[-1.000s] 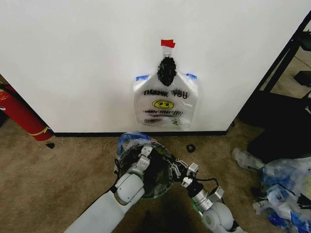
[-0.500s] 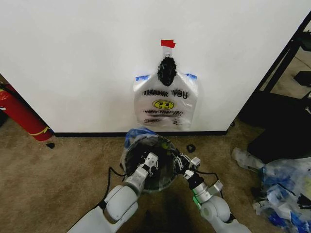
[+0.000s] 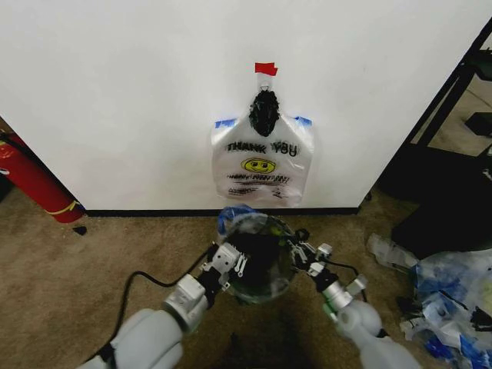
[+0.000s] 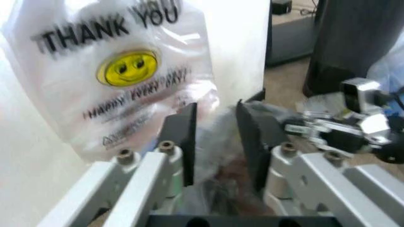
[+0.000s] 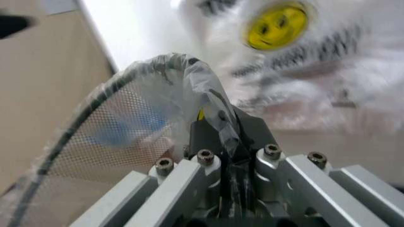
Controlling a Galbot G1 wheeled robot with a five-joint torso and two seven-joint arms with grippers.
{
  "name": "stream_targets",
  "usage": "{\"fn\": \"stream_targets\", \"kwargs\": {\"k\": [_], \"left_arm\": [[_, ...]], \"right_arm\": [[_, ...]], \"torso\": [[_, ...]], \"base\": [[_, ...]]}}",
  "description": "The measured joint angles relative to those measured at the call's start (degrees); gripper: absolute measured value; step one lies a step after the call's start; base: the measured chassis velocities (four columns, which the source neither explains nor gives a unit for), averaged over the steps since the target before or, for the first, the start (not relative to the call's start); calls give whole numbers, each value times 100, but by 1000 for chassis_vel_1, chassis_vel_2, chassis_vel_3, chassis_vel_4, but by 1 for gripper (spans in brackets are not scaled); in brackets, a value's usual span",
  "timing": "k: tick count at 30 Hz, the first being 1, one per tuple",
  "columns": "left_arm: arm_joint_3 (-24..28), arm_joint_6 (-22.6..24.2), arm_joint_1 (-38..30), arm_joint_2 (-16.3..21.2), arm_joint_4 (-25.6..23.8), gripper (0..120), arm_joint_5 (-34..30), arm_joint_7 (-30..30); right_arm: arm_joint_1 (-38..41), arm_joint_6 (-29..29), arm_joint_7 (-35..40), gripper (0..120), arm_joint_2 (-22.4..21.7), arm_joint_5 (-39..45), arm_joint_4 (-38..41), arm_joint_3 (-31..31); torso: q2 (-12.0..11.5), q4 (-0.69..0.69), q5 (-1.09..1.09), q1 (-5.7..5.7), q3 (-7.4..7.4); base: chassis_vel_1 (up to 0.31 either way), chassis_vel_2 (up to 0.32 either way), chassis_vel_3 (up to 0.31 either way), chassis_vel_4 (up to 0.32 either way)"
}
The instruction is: Pick up the garbage bag from the wall and place it over the trash bin.
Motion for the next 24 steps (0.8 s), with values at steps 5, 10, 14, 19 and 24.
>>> {"fn": "stream_targets", "kwargs": {"k": [5, 10, 14, 19, 24], "left_arm": [[-84, 195, -195, 59, 94, 48, -303, 18], [-5, 301, -338, 40, 543, 65, -288, 128], [75, 292, -481, -67, 1022, 83, -262, 158], [116, 183, -628, -197, 1392, 97, -224, 139], [135, 97, -842, -283, 1823, 100, -197, 54]], "right_arm": [[26, 20, -493, 1, -56, -147, -71, 328], [-16, 42, -726, 1, -109, -178, -47, 530], [-122, 47, -945, 1, -184, -192, 45, 666], [-149, 45, -1129, 1, -225, -278, 94, 703], [-123, 11, -1316, 1, -238, -406, 110, 740]], "torso": [[0, 1, 0, 0, 0], [0, 2, 0, 0, 0], [0, 0, 0, 0, 0], [0, 1, 0, 0, 0], [0, 1, 0, 0, 0]], "base": [[0, 0, 0, 0], [0, 0, 0, 0], [0, 0, 0, 0], [0, 0, 0, 0], [0, 0, 0, 0]]}}
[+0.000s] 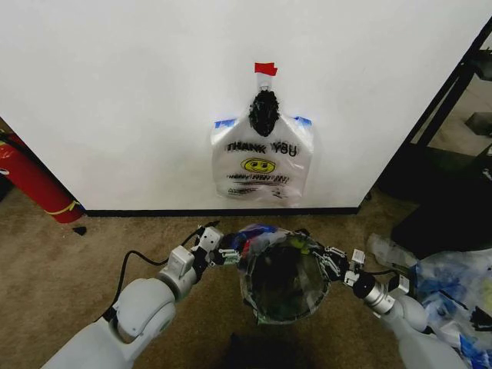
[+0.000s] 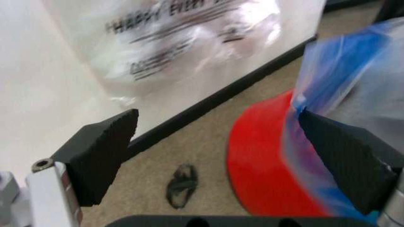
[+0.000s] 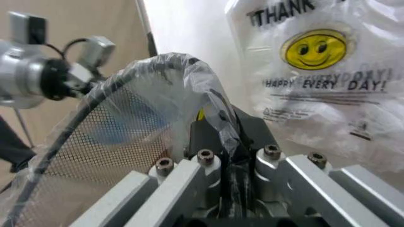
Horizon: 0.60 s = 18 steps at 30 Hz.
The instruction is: Pick up the garbage bag from the wall and place it over the trash bin.
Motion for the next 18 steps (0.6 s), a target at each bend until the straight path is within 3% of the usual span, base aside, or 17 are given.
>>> {"fn": "stream_targets", "kwargs": {"k": [8, 18], "left_arm": [[34, -44, -161, -84, 454, 100, 33, -2], [71, -309, -249, -162, 621, 100, 72, 47]], "right_arm": [[47, -154, -319, 1, -16, 52, 10, 69], [58, -288, -340, 1, -28, 478, -5, 49]], "torso": [[0, 0, 0, 0, 0], [0, 0, 0, 0, 0]], "base": [[0, 0, 0, 0], [0, 0, 0, 0]]}}
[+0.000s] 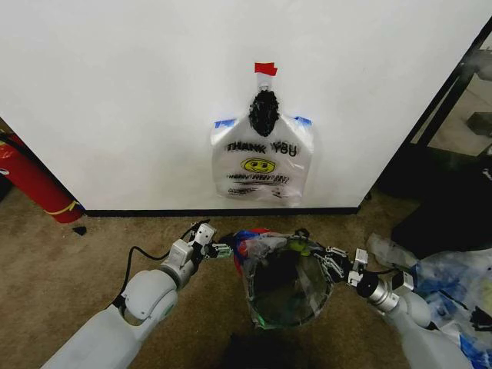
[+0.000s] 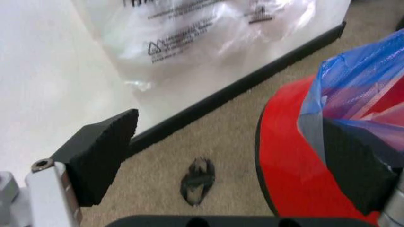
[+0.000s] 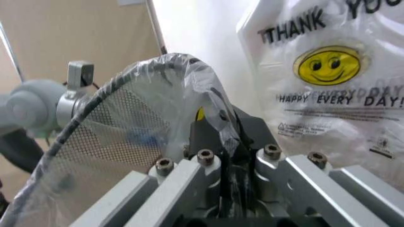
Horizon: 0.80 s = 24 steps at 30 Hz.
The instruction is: Pick up the garbage bag from the wall and place it over the trash bin.
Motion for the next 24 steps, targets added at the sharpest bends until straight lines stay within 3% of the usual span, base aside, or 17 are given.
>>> {"fn": "stream_targets", "kwargs": {"k": [9, 14, 19, 21, 22, 24], "left_arm": [[-189, -533, 201, -60, -85, 100, -246, 335], [-300, -586, 284, -247, -62, 100, -225, -235], [-401, -313, 672, -316, -18, 100, 671, -1167], [-401, -307, 709, -311, -8, 100, 771, -1201], [-401, -307, 864, -284, 3, 100, 1050, -1242], [-397, -235, 1049, -250, -119, 100, 943, -1175]], "right_arm": [[-189, -26, 1481, 1, 157, 624, 92, -496], [-320, -56, 2678, 1, 298, 858, 382, -688], [-383, -240, 4927, 1, 416, 1139, 979, -905], [-384, -262, 5030, 1, 420, 1165, 1017, -911], [-386, -384, 5516, 1, 446, 1346, 1213, -929], [-378, -469, 5849, 1, 466, 1520, 1358, -931]], "torso": [[0, 0, 0, 0, 0], [0, 0, 0, 0, 0], [0, 1, -1, 0, 0], [0, 1, -1, 0, 0], [0, 1, -1, 0, 0], [0, 2, -1, 0, 0]], "base": [[0, 0, 0, 0], [0, 0, 0, 0], [0, 0, 0, 0], [0, 0, 0, 0], [0, 0, 0, 0], [0, 0, 0, 0]]}}
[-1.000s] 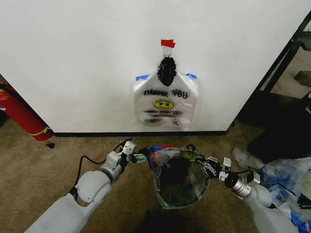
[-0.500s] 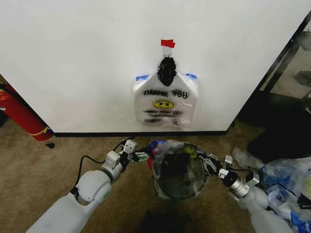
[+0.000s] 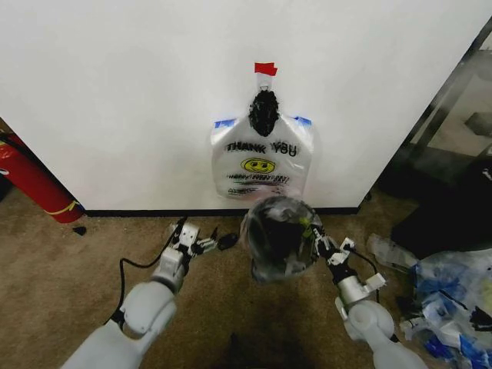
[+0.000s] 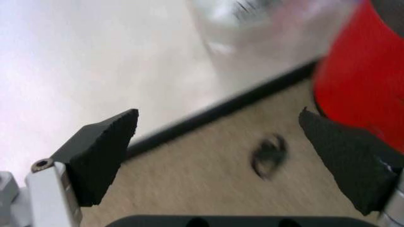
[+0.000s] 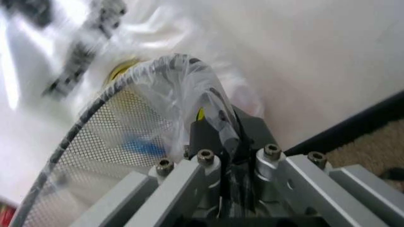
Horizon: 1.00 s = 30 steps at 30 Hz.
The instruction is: Pick up the garbage bag from the wall and place it over the trash bin.
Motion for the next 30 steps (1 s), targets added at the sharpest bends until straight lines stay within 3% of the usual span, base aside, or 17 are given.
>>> {"fn": "stream_targets", "kwargs": {"k": [3, 10, 19, 23, 30], "left_arm": [[18, 235, 229, -3, -434, 100, -968, 222], [115, 572, 218, -371, -820, 100, -2223, 362], [265, 609, 51, -757, -502, 100, -2204, 389], [305, 336, -95, -813, -59, 100, -1646, 504], [297, 136, -305, -843, 465, 100, -1401, 557]], "right_arm": [[14, -88, 303, 1, 28, 271, 170, 23], [-59, -130, 648, 1, 105, 506, 436, 55], [-121, -167, 907, 1, 157, 530, 635, 46], [-180, -215, 1012, 1, 141, 530, 727, 21], [-311, -332, 1309, 1, 116, 548, 1016, -8]], "torso": [[0, -1, 1, 0, 0], [0, -3, 1, 0, -1], [0, -2, 1, 0, -1], [0, -2, 1, 0, 0], [0, -2, 1, 0, 0]], "base": [[0, 0, 0, 0], [0, 0, 0, 0], [0, 0, 0, 0], [0, 0, 0, 0], [0, 0, 0, 0]]}}
